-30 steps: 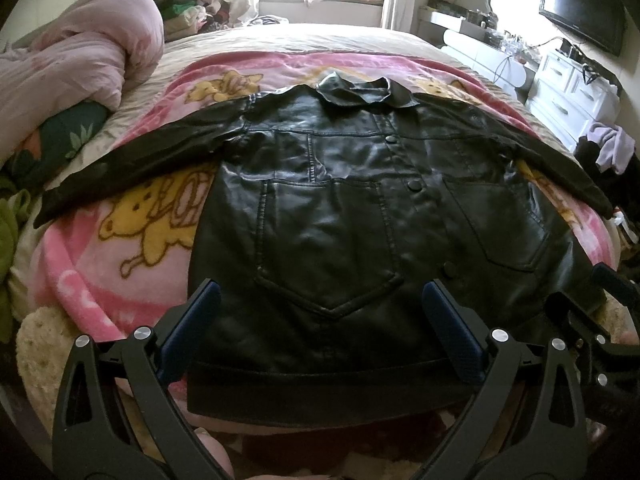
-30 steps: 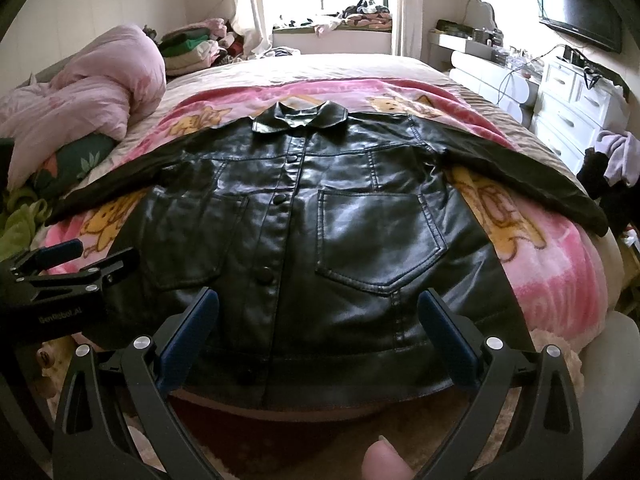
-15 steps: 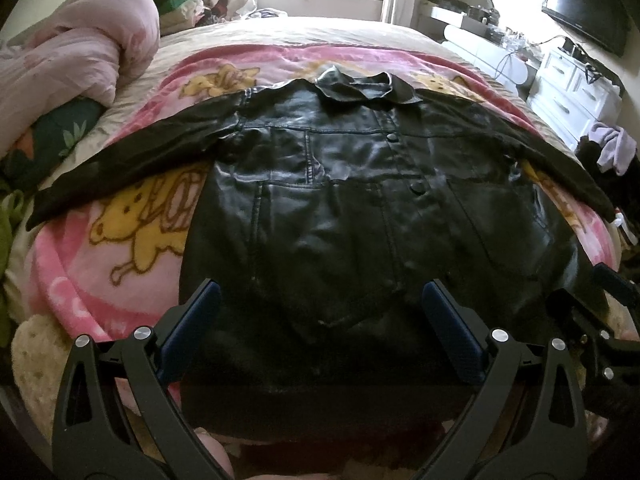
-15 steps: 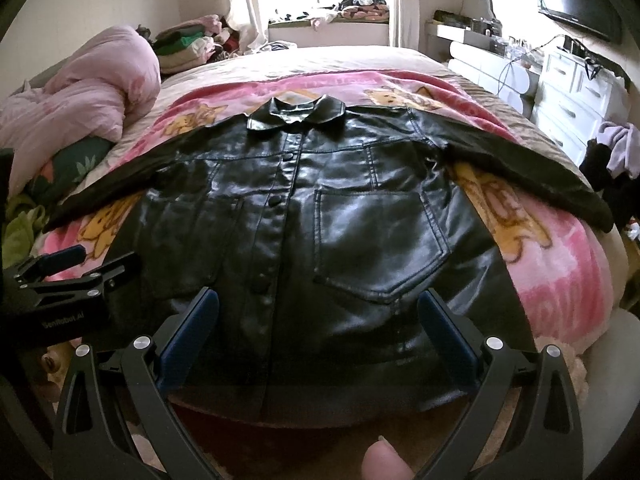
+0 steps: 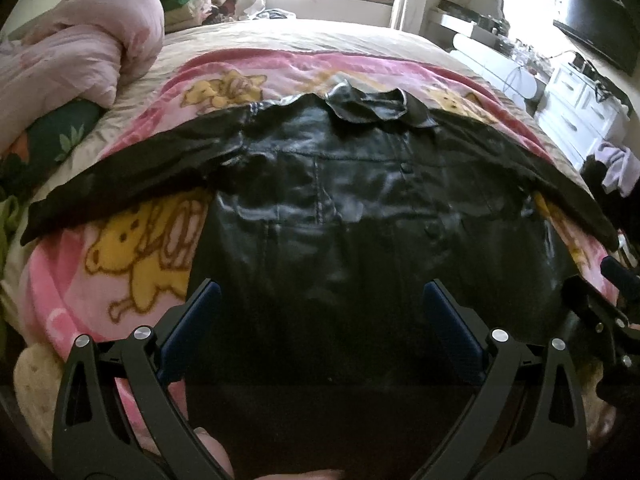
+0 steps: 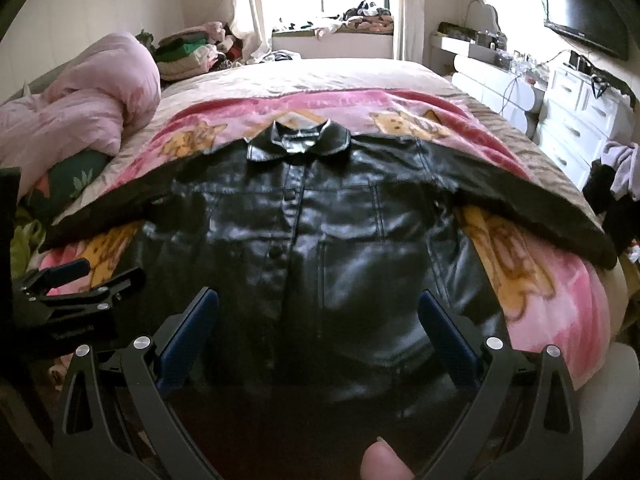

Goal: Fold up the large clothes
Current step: 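Move both grippers over the black leather jacket toward its sleeves, then grasp the sleeve cuff with the right gripper and lift it up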

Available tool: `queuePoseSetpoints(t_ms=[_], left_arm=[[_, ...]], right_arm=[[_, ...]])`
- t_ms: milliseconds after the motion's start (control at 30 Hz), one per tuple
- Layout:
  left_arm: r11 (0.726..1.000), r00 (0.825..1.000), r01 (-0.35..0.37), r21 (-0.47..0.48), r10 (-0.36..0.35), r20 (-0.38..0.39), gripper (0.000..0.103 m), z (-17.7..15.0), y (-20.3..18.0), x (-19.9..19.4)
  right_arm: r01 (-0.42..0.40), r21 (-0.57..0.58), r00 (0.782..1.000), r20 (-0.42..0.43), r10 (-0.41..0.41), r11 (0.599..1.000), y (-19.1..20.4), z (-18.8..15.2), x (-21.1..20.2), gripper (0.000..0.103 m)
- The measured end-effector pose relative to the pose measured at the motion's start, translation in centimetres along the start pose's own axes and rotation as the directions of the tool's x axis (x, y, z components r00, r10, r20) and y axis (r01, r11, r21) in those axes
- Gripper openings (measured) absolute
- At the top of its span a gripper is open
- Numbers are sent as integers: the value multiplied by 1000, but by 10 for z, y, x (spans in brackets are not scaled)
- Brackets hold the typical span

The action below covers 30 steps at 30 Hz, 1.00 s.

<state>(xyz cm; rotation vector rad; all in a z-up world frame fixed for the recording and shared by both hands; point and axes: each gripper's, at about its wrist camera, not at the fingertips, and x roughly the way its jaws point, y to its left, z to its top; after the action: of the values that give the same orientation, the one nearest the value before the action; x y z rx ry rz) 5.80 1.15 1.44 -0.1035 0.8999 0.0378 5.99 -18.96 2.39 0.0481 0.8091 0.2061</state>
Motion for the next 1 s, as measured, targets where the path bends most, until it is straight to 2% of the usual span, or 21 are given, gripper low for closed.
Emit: queuePoseSetpoints(t_ms=[500,733,867,1000], left_arm=[[1000,1000,-12,-27,12,17,95,56,2,21],[999,1000,-18,-47,19,15,95,87,1,34],[997,1000,5,-79,-3,30,95,101,0,38],[997,999,7,-71,-4,37,95,116,-7,45]], right_arm=[[-8,33,1000,-23,9,999,-7,53,30,99],[20,74,1000,-16,-19,997,-25,94,43,99],[33,103,999,11,-34,994,-37,115,49,99],[38,138,998,39,-44,990,-52,131,51,99]])
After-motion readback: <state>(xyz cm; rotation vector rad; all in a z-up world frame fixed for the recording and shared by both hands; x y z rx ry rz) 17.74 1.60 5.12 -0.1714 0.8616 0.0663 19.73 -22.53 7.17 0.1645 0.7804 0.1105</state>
